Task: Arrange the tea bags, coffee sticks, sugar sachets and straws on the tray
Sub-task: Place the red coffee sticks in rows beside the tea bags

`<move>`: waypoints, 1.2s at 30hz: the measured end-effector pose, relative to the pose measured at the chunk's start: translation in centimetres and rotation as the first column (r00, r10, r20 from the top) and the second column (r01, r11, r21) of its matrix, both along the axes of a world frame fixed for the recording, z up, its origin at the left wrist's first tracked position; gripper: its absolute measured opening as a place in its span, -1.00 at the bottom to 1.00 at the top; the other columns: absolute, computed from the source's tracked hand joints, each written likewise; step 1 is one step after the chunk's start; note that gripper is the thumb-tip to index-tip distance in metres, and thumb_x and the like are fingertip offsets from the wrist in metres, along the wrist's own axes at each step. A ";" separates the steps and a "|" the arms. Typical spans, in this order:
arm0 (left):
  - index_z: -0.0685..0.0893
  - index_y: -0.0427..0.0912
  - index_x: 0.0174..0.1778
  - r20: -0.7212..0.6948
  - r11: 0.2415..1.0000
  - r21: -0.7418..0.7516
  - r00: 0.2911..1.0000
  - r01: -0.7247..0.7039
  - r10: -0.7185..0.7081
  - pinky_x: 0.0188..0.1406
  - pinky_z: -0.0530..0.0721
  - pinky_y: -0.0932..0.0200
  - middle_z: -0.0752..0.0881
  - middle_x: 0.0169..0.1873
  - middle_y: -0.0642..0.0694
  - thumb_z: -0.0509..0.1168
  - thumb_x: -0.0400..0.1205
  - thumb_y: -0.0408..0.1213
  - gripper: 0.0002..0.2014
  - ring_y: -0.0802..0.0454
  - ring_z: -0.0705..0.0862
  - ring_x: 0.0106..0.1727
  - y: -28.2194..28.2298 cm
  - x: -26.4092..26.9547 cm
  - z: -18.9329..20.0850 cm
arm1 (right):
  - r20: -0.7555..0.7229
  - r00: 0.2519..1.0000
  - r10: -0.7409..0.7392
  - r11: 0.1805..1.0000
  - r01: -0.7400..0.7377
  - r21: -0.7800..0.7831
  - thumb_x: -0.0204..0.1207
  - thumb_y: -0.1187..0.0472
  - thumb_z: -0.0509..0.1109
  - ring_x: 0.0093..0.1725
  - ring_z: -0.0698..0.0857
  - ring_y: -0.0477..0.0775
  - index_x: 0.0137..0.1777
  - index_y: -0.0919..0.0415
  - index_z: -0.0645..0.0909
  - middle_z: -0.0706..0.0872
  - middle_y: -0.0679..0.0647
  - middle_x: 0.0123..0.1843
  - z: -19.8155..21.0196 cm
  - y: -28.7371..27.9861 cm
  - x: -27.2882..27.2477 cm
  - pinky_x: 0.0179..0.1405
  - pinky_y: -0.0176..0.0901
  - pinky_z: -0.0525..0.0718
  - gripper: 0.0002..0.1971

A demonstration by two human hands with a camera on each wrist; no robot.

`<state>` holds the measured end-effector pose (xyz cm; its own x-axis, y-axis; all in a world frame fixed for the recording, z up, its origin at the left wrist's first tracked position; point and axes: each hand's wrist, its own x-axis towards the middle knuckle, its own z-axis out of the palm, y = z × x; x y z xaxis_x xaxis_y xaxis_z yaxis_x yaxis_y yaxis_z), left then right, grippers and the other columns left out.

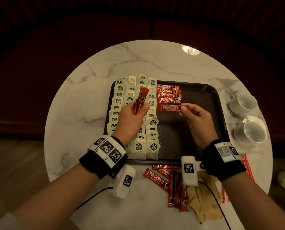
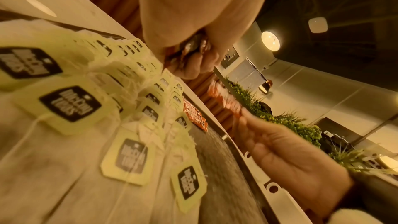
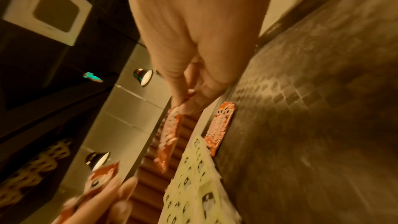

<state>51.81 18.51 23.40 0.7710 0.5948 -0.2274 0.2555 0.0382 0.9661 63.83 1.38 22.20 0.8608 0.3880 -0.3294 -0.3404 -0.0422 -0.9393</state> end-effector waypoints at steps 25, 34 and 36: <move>0.59 -0.36 0.15 -0.076 0.985 -0.170 0.997 0.006 -0.019 -0.67 0.49 0.25 0.63 -0.43 -0.03 0.24 0.70 -0.03 -0.60 0.11 0.56 -0.61 1.4 -1.9 -1.3 | 0.266 0.963 0.045 0.772 0.136 -0.621 0.48 0.08 0.58 0.13 0.72 0.06 0.27 0.17 0.64 0.73 0.06 0.11 -5.0 3.3 5.9 0.30 0.06 0.68 -0.60; 0.59 -0.37 0.16 -0.089 0.985 -0.173 0.996 0.000 -0.016 -0.69 0.48 0.27 0.62 -0.42 -0.04 0.23 0.71 -0.04 -0.60 0.14 0.56 -0.61 1.3 -2.0 -1.2 | 0.209 0.975 0.077 0.808 0.061 -0.586 0.66 0.13 0.37 0.32 0.67 0.03 0.43 0.16 0.63 0.71 0.09 0.36 -4.4 4.3 6.4 0.43 0.04 0.60 -0.64; 0.59 -0.38 0.15 -0.091 0.986 -0.167 0.996 0.002 -0.017 -0.69 0.48 0.27 0.62 -0.42 -0.04 0.22 0.71 -0.04 -0.60 0.14 0.56 -0.62 1.3 -2.0 -1.1 | 0.211 0.975 0.071 0.805 0.069 -0.590 0.66 0.12 0.37 0.32 0.67 0.04 0.43 0.17 0.62 0.71 0.10 0.36 -4.4 4.2 6.5 0.42 0.03 0.61 -0.63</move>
<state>49.83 19.78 22.25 0.7479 0.5354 -0.3924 0.3435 0.1936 0.9190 70.29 5.62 17.81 0.9356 0.1794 -0.3042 -0.1361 -0.6118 -0.7792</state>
